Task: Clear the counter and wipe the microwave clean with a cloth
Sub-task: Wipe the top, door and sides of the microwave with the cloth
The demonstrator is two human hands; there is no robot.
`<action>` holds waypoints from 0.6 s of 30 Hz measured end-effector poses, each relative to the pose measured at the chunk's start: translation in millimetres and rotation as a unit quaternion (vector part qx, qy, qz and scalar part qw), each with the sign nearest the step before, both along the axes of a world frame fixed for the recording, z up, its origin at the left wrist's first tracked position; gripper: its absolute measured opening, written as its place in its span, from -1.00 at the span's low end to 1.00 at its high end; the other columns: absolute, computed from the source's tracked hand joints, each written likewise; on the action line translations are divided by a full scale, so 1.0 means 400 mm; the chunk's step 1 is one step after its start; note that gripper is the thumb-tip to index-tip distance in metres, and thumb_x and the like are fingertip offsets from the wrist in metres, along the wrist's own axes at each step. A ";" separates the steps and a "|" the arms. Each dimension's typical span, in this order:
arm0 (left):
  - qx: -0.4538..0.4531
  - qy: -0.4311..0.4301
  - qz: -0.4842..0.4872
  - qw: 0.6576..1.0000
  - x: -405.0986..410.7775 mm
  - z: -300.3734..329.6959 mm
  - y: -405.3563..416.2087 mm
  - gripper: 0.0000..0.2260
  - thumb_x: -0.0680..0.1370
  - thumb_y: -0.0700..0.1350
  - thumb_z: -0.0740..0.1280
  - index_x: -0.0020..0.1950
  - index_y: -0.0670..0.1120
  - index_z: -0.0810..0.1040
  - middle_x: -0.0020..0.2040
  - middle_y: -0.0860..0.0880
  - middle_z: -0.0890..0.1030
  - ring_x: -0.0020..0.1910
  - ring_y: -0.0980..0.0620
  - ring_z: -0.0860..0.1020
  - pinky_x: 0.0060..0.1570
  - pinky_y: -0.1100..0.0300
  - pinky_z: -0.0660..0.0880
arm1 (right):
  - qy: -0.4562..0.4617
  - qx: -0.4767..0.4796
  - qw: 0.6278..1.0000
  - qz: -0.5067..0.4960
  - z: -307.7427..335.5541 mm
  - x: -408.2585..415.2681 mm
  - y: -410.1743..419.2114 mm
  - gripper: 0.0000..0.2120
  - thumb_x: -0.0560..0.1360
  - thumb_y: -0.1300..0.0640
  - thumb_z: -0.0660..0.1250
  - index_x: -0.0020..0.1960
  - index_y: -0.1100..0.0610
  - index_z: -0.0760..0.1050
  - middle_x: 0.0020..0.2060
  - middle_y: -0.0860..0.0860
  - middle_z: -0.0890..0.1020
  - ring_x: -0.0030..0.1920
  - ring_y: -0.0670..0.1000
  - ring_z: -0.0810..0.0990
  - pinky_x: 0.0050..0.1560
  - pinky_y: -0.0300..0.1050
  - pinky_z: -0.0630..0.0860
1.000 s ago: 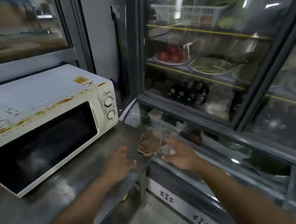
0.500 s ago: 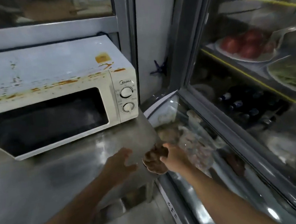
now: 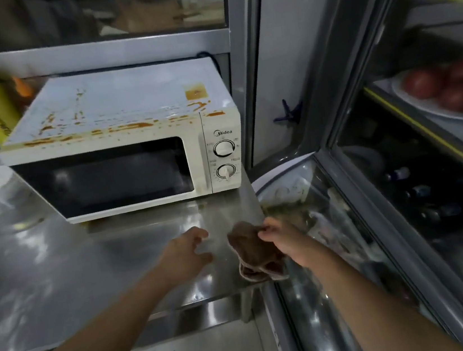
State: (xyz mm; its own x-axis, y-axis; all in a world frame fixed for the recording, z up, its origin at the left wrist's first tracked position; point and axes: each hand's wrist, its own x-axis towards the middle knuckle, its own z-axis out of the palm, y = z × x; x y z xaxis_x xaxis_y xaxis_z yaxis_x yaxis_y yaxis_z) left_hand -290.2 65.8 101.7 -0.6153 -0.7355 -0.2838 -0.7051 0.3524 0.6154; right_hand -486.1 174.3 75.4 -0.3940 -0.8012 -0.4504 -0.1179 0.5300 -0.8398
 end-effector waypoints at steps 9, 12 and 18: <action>0.120 0.192 -0.001 0.974 0.063 0.184 -0.023 -0.60 0.39 -0.40 0.41 0.17 -0.15 0.43 0.04 -0.09 0.54 0.01 0.06 0.52 0.11 0.16 0.47 | -0.164 -0.138 0.975 -0.054 0.248 0.091 -0.107 -0.78 0.59 0.20 0.19 -0.22 0.06 0.41 -0.31 0.02 0.54 -0.31 -0.05 0.50 -0.33 -0.23 0.40; 0.162 0.275 -0.012 0.948 0.091 0.238 -0.030 -0.65 0.38 -0.44 0.41 0.09 -0.22 0.43 -0.10 -0.07 0.60 -0.19 0.23 0.60 -0.14 0.37 0.53 | -0.170 -0.157 0.969 -0.090 0.318 0.139 -0.147 -0.82 0.58 0.18 0.23 -0.21 0.10 0.45 -0.32 -0.01 0.59 -0.38 -0.10 0.59 -0.45 -0.28 0.49; 0.130 0.340 0.025 0.931 0.136 0.300 -0.057 -0.78 0.45 -0.30 0.40 0.07 -0.26 0.52 -0.12 -0.07 0.64 -0.15 0.06 0.60 -0.16 0.28 0.53 | -0.177 -0.198 0.957 -0.120 0.416 0.230 -0.226 -0.88 0.59 0.19 0.22 0.00 0.24 0.49 -0.02 0.14 0.59 -0.05 0.05 0.60 -0.02 -0.01 0.60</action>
State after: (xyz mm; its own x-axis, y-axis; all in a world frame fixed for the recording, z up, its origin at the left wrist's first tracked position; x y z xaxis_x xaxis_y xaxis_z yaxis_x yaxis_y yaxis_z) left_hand -235.8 42.8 221.8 -0.6843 -0.7291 -0.0136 -0.1335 0.1070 0.9853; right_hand -394.0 84.0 241.9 -0.4667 -0.8420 -0.2706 0.2971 0.1389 -0.9447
